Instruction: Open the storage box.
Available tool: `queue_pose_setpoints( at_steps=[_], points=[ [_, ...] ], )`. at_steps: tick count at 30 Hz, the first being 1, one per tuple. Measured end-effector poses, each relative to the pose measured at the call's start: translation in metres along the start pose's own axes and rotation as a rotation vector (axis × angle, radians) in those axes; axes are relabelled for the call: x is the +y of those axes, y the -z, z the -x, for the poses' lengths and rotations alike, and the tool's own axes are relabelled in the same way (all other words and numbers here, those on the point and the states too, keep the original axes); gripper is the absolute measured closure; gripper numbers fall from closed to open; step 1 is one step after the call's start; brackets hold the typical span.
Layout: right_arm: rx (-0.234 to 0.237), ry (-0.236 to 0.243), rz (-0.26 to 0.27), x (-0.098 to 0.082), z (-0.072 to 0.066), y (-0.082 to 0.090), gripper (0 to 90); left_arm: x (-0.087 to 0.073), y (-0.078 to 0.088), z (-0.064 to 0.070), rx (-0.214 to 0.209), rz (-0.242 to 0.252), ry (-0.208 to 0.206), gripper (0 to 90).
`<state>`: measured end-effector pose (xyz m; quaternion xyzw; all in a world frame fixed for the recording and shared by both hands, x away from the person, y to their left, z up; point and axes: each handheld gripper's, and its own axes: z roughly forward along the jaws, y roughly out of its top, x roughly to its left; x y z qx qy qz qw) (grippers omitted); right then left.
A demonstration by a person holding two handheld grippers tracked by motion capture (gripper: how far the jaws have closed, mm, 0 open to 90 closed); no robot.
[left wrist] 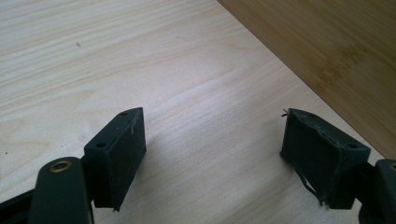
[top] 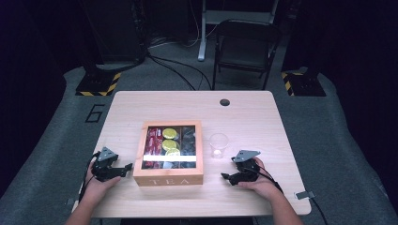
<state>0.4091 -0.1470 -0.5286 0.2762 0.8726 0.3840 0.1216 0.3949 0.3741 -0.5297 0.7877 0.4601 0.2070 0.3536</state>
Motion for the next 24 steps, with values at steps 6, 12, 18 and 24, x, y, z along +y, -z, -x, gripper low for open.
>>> queue_pose_setpoints(
  at_steps=[6,12,18,24],
  points=[
    [-0.009,-0.013,-0.006,0.0001,-0.0007,-0.0002,15.1,0.0001,0.0,0.0005,0.003,-0.001,0.004,21.5],
    [-0.028,-0.024,-0.01,0.0006,-0.0004,-0.0006,14.0,-0.0008,0.0003,0.0018,0.011,0.006,0.015,21.5],
    [-0.034,-0.03,-0.002,0.0013,0.0012,-0.002,13.9,-0.0011,0.0012,0.0016,0.01,0.003,0.015,21.6],
    [-0.035,-0.032,-0.004,0.0013,0.0012,-0.0017,14.3,-0.0016,0.0018,0.0017,0.012,0.001,0.01,21.9]
  ],
)
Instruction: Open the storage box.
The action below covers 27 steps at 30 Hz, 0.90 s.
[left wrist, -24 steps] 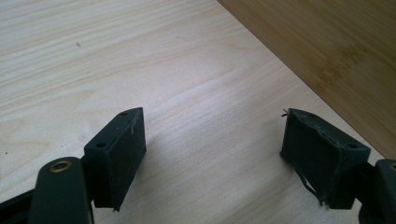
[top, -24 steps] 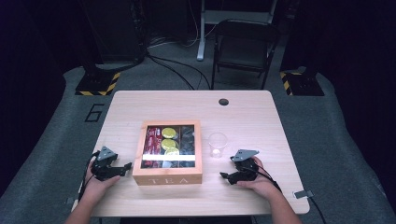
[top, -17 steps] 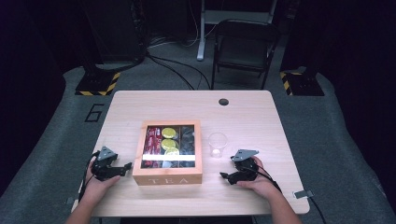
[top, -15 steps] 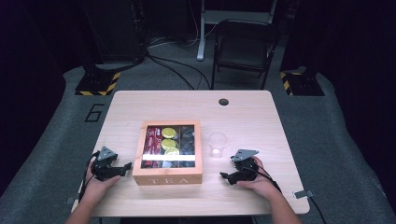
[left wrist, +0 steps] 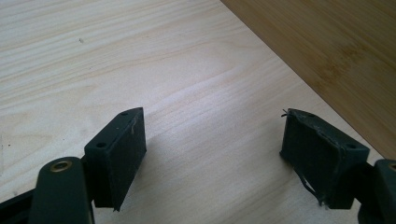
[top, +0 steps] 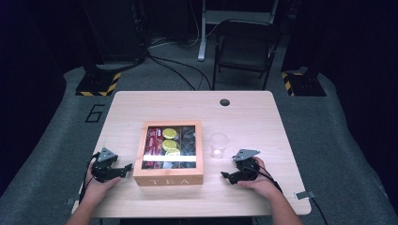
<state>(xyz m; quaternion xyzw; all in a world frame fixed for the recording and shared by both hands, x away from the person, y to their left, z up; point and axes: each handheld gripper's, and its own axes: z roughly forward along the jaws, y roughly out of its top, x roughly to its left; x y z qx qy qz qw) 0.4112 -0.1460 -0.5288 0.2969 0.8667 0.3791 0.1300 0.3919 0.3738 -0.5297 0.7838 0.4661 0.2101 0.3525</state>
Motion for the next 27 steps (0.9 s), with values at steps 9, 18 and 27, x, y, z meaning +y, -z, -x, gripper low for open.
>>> queue_pose_setpoints(
  at_steps=[9,18,27],
  points=[
    [-0.007,-0.014,0.004,0.001,0.002,0.002,23.2,0.0,0.002,-0.001,-0.006,0.008,0.04,27.3],
    [0.019,-0.019,-0.032,0.007,0.001,0.004,37.7,0.006,0.01,0.002,-0.029,-0.005,0.057,29.7],
    [0.016,-0.072,0.019,0.02,0.001,0.018,38.6,0.014,0.027,0.0,-0.054,0.003,0.124,32.9]
  ],
)
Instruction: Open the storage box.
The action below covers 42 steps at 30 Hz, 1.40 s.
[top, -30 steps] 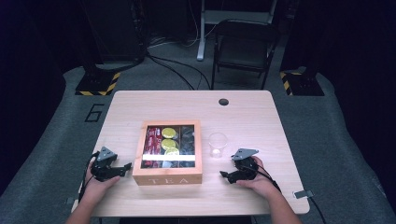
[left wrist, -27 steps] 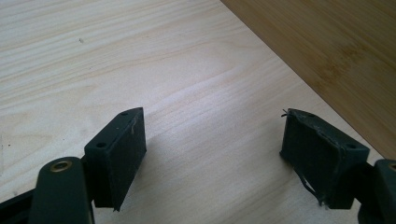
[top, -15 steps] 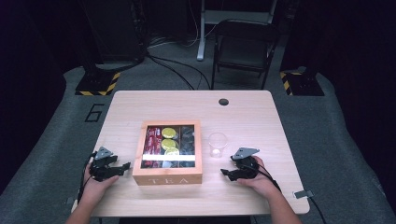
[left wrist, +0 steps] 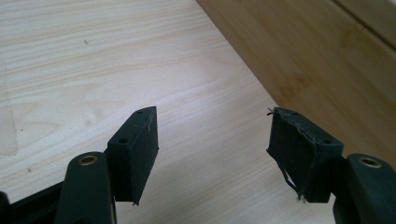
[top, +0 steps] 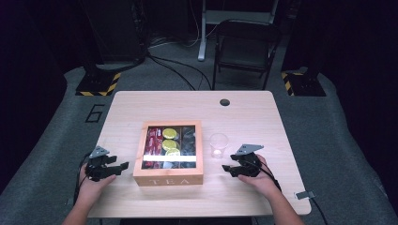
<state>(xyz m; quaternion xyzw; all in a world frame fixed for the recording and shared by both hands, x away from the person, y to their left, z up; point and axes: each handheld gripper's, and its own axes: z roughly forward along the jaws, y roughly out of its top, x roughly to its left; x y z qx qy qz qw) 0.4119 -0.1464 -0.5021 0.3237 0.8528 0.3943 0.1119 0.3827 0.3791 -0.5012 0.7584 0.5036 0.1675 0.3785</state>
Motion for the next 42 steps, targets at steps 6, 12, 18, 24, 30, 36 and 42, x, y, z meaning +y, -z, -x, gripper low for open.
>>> queue_pose_setpoints(
  at_steps=[6,12,18,24,30,36,42],
  points=[
    [-0.025,0.005,-0.01,0.017,-0.012,0.005,38.2,0.014,0.015,0.007,0.003,0.023,0.01,32.8],
    [-0.025,0.017,0.022,0.031,-0.021,0.013,37.1,0.022,0.026,0.018,-0.007,0.028,-0.011,33.7],
    [-0.024,0.025,0.06,0.04,-0.038,0.018,37.9,0.027,0.041,0.029,-0.021,0.059,-0.037,35.2],
    [0.008,0.031,0.064,0.046,-0.052,0.021,46.2,0.026,0.055,0.044,-0.039,0.085,-0.067,40.0],
    [0.024,0.036,0.072,0.049,-0.063,0.027,50.6,0.024,0.063,0.055,-0.055,0.101,-0.074,42.4],
    [0.022,0.037,0.07,0.047,-0.07,0.032,55.7,0.018,0.066,0.066,-0.074,0.092,-0.098,42.3],
    [0.033,0.05,0.073,0.044,-0.079,0.035,61.5,0.009,0.066,0.075,-0.098,0.094,-0.102,42.2]
  ],
)
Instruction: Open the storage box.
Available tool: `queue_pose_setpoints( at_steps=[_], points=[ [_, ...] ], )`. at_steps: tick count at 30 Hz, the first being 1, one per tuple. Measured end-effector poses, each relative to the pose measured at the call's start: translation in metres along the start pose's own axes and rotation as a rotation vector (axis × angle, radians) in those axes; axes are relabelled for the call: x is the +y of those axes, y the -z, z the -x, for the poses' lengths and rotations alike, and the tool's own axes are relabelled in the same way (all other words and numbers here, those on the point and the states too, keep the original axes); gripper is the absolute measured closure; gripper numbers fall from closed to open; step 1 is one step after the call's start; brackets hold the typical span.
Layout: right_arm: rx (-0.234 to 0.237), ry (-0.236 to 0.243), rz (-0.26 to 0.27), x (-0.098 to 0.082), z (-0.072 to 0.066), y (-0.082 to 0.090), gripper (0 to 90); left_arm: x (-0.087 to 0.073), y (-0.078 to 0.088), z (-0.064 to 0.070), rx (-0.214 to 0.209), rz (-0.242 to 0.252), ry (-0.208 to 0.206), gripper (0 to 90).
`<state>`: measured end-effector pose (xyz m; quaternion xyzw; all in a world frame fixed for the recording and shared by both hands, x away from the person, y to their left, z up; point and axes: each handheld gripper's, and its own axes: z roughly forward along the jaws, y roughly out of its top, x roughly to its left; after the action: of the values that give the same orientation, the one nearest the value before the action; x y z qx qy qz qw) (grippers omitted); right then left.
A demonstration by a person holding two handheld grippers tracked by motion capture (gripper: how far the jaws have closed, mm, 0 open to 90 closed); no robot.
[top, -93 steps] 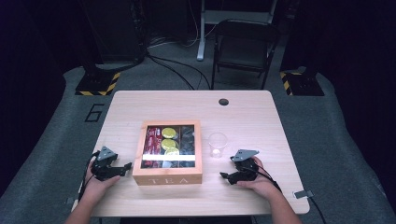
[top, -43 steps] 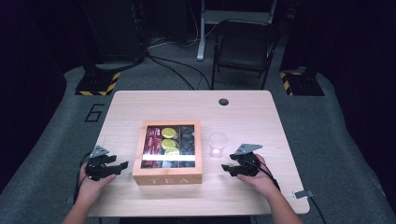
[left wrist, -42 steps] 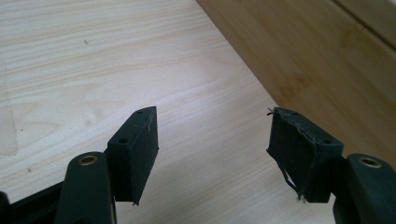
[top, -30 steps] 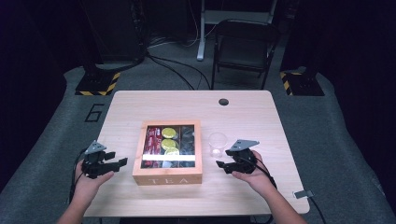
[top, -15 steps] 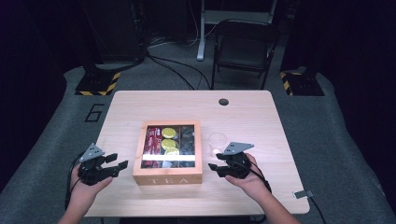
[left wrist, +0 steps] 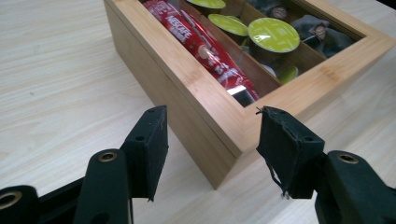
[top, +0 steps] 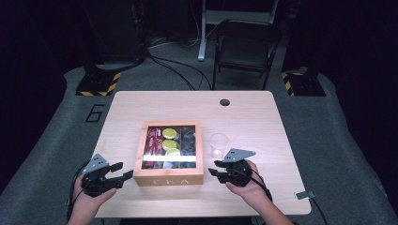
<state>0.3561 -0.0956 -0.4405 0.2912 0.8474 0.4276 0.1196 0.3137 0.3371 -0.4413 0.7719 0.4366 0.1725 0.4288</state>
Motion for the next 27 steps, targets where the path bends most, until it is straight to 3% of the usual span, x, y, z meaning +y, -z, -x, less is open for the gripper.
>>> queue_pose_setpoints(
  at_steps=[3,9,11,16,19,25,27],
  points=[
    [0.006,-0.016,-0.003,-0.001,-0.003,0.0,63.7,-0.002,0.0,0.003,-0.004,-0.002,-0.01,42.2],
    [0.024,0.0,-0.015,-0.004,-0.009,0.0,70.7,-0.008,0.002,0.011,-0.015,0.0,-0.037,42.3],
    [0.05,0.0,-0.022,-0.005,-0.012,-0.001,75.3,-0.011,0.001,0.012,-0.016,0.001,-0.05,42.4],
    [0.072,0.014,-0.048,-0.009,-0.019,-0.01,78.6,-0.017,-0.001,0.01,-0.012,0.021,-0.031,42.6],
    [0.074,0.015,-0.054,-0.01,-0.02,-0.014,80.0,-0.018,-0.001,0.008,-0.01,0.011,-0.043,43.2],
    [0.073,0.012,-0.063,-0.012,-0.022,-0.025,84.0,-0.023,-0.001,0.004,-0.013,0.007,-0.02,43.7],
    [0.066,0.031,-0.067,-0.012,-0.021,-0.026,83.9,-0.024,-0.002,0.003,-0.014,0.009,-0.017,44.0]
  ],
)
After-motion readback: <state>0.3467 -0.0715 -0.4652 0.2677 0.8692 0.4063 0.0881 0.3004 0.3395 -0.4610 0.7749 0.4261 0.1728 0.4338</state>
